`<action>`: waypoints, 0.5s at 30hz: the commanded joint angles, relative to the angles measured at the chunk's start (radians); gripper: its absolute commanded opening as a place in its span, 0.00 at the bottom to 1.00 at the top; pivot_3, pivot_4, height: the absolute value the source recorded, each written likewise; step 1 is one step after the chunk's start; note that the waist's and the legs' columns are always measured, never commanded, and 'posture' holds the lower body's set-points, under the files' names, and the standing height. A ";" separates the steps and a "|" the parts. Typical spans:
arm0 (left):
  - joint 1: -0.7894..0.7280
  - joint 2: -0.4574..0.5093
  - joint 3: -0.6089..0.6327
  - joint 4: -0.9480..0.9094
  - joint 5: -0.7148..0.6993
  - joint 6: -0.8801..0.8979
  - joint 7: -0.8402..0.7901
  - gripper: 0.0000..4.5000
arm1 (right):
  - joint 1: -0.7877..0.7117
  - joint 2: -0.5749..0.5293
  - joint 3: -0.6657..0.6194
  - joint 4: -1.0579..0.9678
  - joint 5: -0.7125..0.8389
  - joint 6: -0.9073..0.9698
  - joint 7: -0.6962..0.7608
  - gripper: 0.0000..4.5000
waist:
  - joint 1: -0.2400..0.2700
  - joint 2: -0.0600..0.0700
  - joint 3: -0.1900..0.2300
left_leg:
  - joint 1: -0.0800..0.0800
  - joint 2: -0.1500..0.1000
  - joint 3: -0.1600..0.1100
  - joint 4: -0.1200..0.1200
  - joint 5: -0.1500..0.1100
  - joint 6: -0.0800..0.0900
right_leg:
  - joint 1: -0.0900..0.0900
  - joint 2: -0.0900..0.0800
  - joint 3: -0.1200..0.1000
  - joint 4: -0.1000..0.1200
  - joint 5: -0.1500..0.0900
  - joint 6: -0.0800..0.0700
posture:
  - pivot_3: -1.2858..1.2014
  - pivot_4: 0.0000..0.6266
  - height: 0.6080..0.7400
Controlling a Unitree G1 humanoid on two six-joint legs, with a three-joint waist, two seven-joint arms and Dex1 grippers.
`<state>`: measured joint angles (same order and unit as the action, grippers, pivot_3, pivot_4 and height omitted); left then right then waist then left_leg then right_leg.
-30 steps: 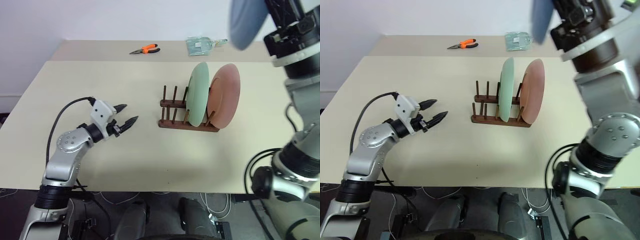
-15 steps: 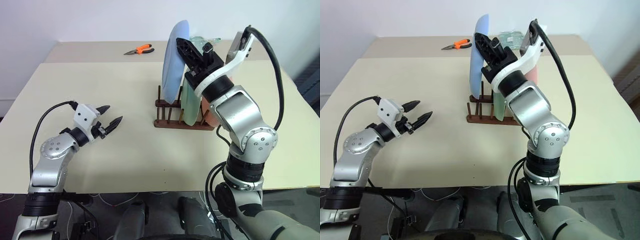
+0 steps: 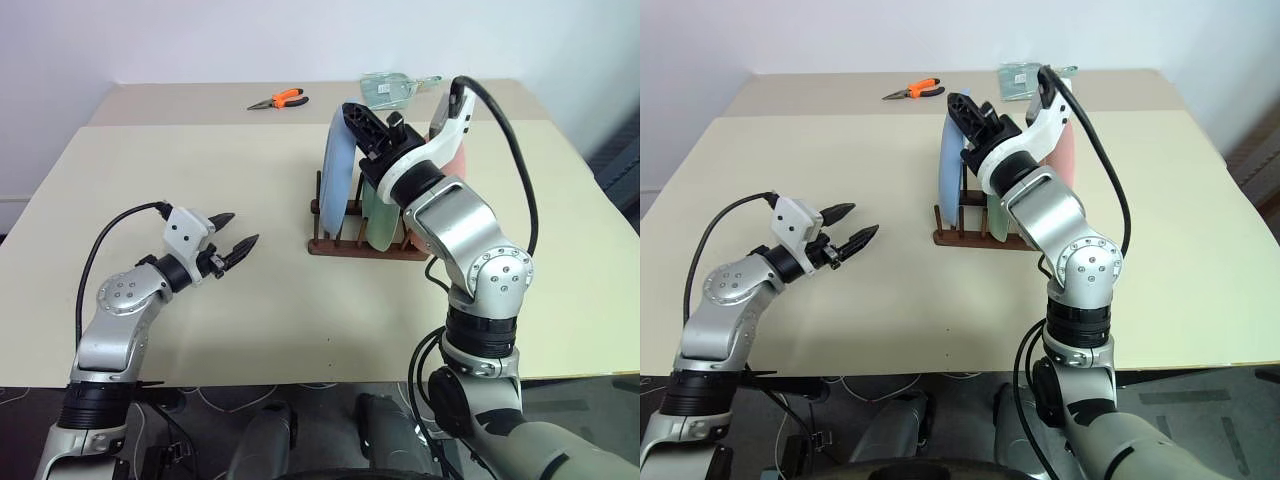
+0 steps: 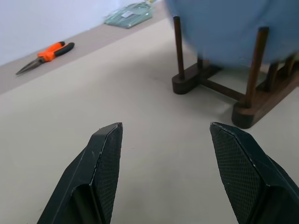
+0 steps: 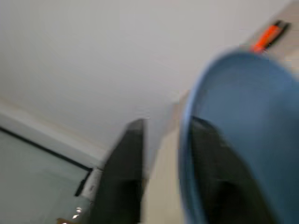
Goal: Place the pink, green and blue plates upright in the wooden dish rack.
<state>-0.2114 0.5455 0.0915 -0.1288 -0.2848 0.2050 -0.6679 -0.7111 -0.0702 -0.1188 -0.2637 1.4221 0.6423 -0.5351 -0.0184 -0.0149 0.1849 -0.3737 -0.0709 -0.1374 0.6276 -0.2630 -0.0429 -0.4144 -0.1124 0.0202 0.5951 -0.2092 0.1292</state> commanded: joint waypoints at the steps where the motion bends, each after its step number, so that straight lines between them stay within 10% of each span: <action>1: -0.011 -0.001 0.003 -0.043 0.000 -0.006 0.004 0.68 | -0.080 -0.070 0.042 -0.040 -0.073 0.048 0.126 0.65 | 0.000 0.000 0.000 | 0.000 0.000 0.000 0.000 0.000 0.000 | 0.000 0.000 0.000 0.000 0.000 0.000 | 0.52 0.24 1.00; 6: -0.008 -0.007 -0.002 -0.084 -0.002 0.027 0.018 0.68 | -0.122 -0.274 0.082 -0.138 -0.249 0.077 0.376 0.65 | 0.003 -0.001 0.000 | -0.001 0.000 0.000 0.000 0.000 0.000 | 0.000 0.000 0.000 -0.001 0.000 0.000 | 0.52 0.24 1.00; 11: -0.013 -0.013 -0.013 -0.080 0.009 0.038 0.026 0.68 | 0.120 -0.751 -0.215 -0.188 -0.405 0.053 0.762 0.65 | 0.035 -0.002 0.000 | -0.002 -0.002 -0.001 0.002 0.000 0.001 | 0.006 -0.002 -0.003 -0.009 -0.004 0.001 | 0.52 0.24 1.00; 15: -0.025 -0.018 -0.009 -0.027 0.018 0.021 0.030 0.68 | 0.502 -0.875 -0.421 -0.144 -0.542 0.015 0.969 0.95 | 0.031 -0.005 -0.002 | -0.001 -0.002 0.001 0.001 -0.002 0.003 | 0.009 -0.004 -0.003 -0.014 -0.003 0.000 | 0.52 0.24 1.00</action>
<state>-0.2240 0.5268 0.0646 -0.1490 -0.2700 0.2489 -0.6448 -0.2657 -0.9296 -0.4743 -0.4047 0.9333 0.6861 0.3493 0.0126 -0.0196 0.1832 -0.3751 -0.0723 -0.1357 0.6285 -0.2651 -0.0395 -0.4057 -0.1159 0.0181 0.5808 -0.2124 0.1296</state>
